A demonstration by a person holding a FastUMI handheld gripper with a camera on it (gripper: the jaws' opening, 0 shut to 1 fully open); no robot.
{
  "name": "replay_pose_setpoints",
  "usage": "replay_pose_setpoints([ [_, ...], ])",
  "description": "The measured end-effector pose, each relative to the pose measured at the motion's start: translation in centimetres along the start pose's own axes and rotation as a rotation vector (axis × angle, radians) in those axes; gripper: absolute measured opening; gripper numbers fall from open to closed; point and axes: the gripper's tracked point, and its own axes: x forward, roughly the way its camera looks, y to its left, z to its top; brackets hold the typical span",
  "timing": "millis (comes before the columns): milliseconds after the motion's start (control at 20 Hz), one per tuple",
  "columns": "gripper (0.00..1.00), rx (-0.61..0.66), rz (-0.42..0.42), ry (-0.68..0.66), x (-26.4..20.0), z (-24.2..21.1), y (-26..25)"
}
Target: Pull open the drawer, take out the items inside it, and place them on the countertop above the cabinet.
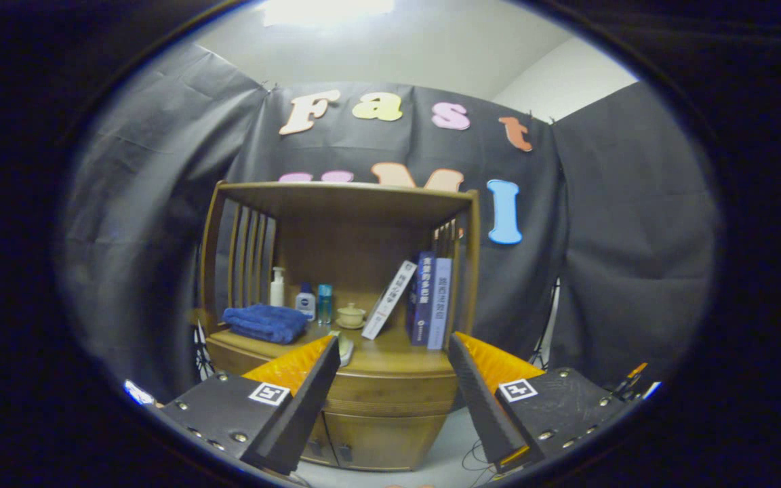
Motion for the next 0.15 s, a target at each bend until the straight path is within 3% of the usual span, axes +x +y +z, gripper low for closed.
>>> replay_pose_setpoints([
  [150,0.96,-0.008,-0.048,-0.019,-1.6,0.9,-3.0],
])
